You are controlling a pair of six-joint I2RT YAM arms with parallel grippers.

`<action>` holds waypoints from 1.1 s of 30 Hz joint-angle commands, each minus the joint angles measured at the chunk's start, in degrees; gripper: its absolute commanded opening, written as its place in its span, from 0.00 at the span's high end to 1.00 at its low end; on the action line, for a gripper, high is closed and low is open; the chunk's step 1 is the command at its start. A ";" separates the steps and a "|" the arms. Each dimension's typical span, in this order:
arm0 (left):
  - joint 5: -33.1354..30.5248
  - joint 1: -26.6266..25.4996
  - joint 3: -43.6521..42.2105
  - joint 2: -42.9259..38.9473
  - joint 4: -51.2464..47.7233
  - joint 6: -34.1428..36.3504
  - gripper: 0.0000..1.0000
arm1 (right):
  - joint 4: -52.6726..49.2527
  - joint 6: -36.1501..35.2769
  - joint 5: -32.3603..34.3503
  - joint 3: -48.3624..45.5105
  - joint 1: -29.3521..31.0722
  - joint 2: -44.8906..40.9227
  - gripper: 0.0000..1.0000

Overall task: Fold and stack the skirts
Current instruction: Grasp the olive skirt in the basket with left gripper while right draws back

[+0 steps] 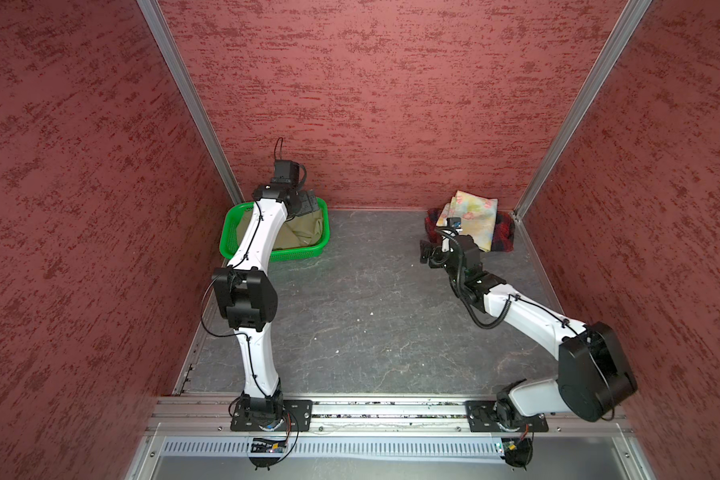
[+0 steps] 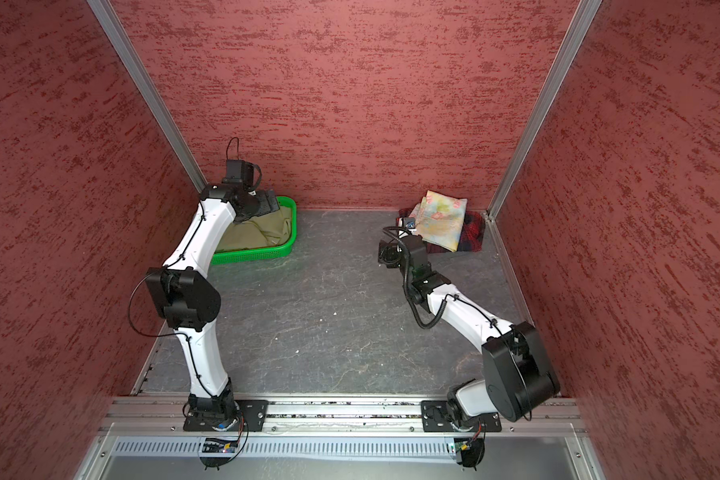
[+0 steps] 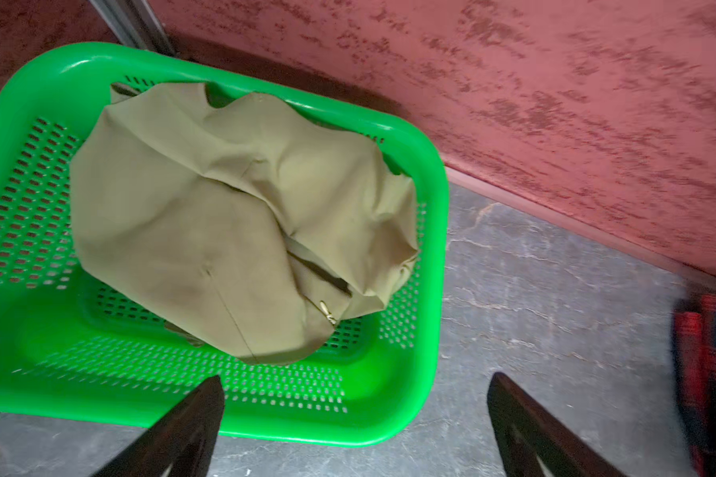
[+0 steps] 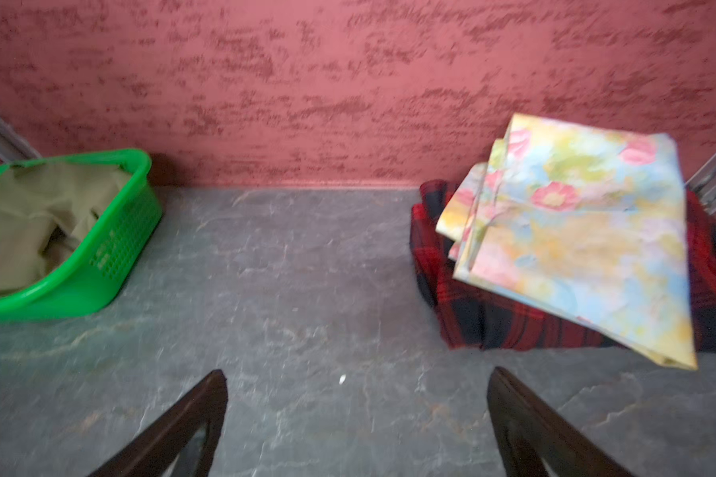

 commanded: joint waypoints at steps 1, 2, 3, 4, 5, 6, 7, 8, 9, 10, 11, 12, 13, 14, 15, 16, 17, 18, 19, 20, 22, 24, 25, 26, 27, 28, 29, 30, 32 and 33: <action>-3.38 1.42 4.60 2.19 -7.26 1.39 0.01 | -2.04 1.68 -0.61 -1.20 3.02 -2.71 0.05; -3.02 2.00 5.46 2.92 -7.74 1.09 0.00 | -2.22 1.70 -0.47 -1.58 3.90 -2.90 0.05; -2.25 2.77 6.66 4.04 -8.46 0.59 0.00 | -2.45 1.64 -0.52 -1.94 4.87 -3.09 0.05; -1.72 3.51 8.01 5.14 -9.32 -0.04 0.00 | -2.71 1.41 -0.62 -2.19 5.75 -3.03 0.05; -1.36 4.05 8.91 6.05 -9.90 -0.37 0.00 | -2.91 0.99 -0.52 -2.23 6.40 -2.97 0.05; -0.96 4.61 9.88 6.99 -10.29 -0.70 0.00 | -3.51 0.52 -0.20 -2.11 7.23 -2.85 0.06; -0.53 5.21 10.89 7.89 -10.81 -1.13 0.00 | -4.33 0.03 0.15 -1.65 7.73 -2.68 0.06; -0.18 5.59 11.79 8.67 -11.11 -1.31 0.00 | -4.68 -0.21 0.28 -1.47 8.19 -2.68 0.06; 0.13 5.95 12.85 9.59 -11.44 -1.51 0.00 | -4.71 -0.31 -0.07 -1.56 8.32 -2.72 0.06; 0.42 6.46 13.90 10.63 -11.76 -1.79 0.00 | -4.62 -0.31 -0.62 -1.52 8.44 -2.68 0.06; 0.99 6.87 14.78 11.63 -11.94 -2.12 0.00 | -4.70 -0.32 -1.04 -1.49 8.44 -2.42 0.06; 2.13 7.26 15.79 12.69 -11.89 -2.42 0.00 | -4.75 -0.46 -1.57 -1.44 8.44 -2.14 0.06; 2.85 7.54 16.41 13.71 -11.72 -2.65 0.01 | -4.91 -0.60 -2.15 -1.13 8.52 -1.74 0.06; 3.33 7.70 17.18 14.67 -11.70 -2.88 0.02 | -5.23 -0.66 -2.30 -0.80 8.54 -1.25 0.06; 4.25 7.90 17.79 15.69 -11.50 -3.03 0.03 | -5.75 -0.59 -2.34 -0.23 8.53 -0.71 0.07; 4.75 7.96 18.13 16.71 -11.21 -3.19 0.03 | -5.99 -0.54 -2.56 0.11 8.53 -0.34 0.06; 4.90 8.03 18.66 17.62 -11.17 -3.42 0.04 | -5.86 -0.58 -2.67 0.09 8.54 -0.05 0.07; 5.14 8.22 18.93 18.35 -10.96 -3.55 0.04 | -5.68 -0.37 -2.71 0.11 8.62 0.19 0.07; 5.67 8.30 18.74 18.89 -10.33 -3.41 0.05 | -5.58 -0.17 -2.79 0.22 8.59 0.46 0.06; 6.74 8.29 17.99 19.06 -9.32 -3.02 0.05 | -5.49 -0.06 -2.94 0.25 8.61 0.67 0.06; 10.30 7.59 16.16 19.19 -6.41 -2.11 0.06 | -5.48 0.20 -3.26 0.56 8.53 1.36 0.06; 10.55 6.66 15.82 19.74 -5.19 -1.42 0.07 | -5.81 0.16 -3.33 0.99 8.57 1.74 0.06; 11.58 6.18 15.37 19.95 -4.20 -1.05 0.06 | -6.05 0.04 -3.20 1.20 8.60 1.74 0.06; 12.42 5.72 14.52 19.99 -3.11 -0.92 0.06 | -6.23 -0.05 -3.11 1.47 8.53 3.09 0.06; 13.20 5.26 13.43 20.04 -1.95 -0.80 0.06 | -6.51 -0.14 -2.90 1.68 8.59 3.55 0.06; 14.11 4.71 12.50 19.90 -0.62 -0.61 0.06 | -6.70 -0.28 -2.75 1.94 8.48 3.88 0.06; 14.19 4.21 11.65 19.81 0.43 -0.71 0.06 | -6.86 -0.31 -2.77 2.08 8.59 4.06 0.06; 14.63 3.72 10.68 19.78 1.47 -0.66 0.06 | -7.05 -0.38 -2.81 2.32 8.53 4.28 0.06; 16.46 3.21 8.70 19.76 3.89 -0.95 0.06 | -7.07 -0.36 -2.74 2.35 8.59 4.48 0.06; 16.95 2.93 8.03 19.98 4.80 -1.26 0.05 | -7.07 -0.31 -2.61 2.37 8.57 4.55 0.06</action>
